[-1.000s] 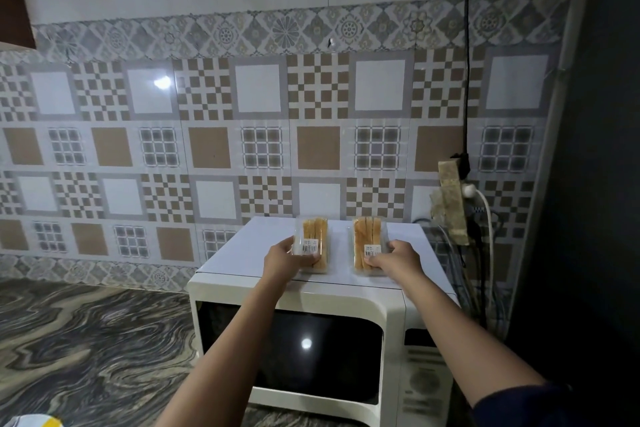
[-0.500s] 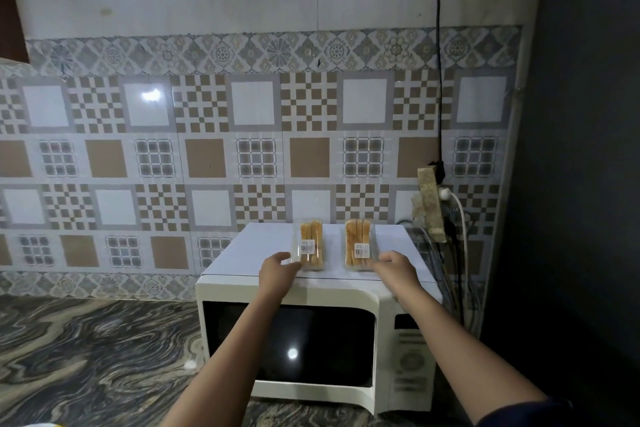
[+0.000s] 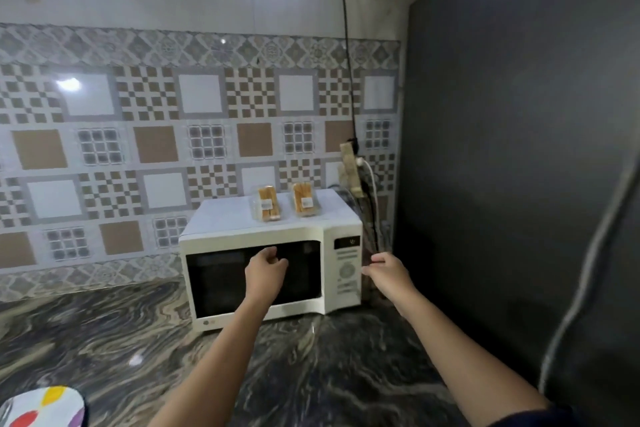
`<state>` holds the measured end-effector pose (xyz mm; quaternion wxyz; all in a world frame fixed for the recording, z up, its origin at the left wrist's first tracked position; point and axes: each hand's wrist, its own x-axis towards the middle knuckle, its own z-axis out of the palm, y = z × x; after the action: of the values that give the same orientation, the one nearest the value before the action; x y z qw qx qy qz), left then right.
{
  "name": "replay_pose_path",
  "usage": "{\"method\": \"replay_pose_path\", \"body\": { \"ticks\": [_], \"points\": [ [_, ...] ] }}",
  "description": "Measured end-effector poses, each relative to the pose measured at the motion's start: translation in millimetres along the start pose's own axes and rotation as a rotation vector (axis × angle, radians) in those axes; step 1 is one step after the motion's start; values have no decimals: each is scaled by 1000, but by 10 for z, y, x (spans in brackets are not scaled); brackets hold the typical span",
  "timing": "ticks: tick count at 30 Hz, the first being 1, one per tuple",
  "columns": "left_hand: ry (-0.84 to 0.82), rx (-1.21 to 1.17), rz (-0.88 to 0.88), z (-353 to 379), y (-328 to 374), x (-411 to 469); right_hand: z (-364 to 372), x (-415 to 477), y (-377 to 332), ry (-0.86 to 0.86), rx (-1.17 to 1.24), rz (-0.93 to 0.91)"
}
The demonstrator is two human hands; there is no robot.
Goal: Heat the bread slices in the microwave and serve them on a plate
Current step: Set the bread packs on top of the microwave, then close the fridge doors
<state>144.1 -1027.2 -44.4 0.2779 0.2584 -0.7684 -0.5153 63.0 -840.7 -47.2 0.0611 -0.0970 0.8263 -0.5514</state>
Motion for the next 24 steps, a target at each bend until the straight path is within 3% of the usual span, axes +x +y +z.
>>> {"method": "replay_pose_path", "body": {
  "ticks": [5,14,24],
  "points": [
    [-144,-61,-19,308,175,-708,-543,-703,145,68,4,43],
    [-458,-149,96,1343,736,-2078,-1823,-2009,365,252,43,-81],
    [-633,-509,122,2297,1263,-4251,-3408,-3721,1307,495,-36,-37]
  ]
}}
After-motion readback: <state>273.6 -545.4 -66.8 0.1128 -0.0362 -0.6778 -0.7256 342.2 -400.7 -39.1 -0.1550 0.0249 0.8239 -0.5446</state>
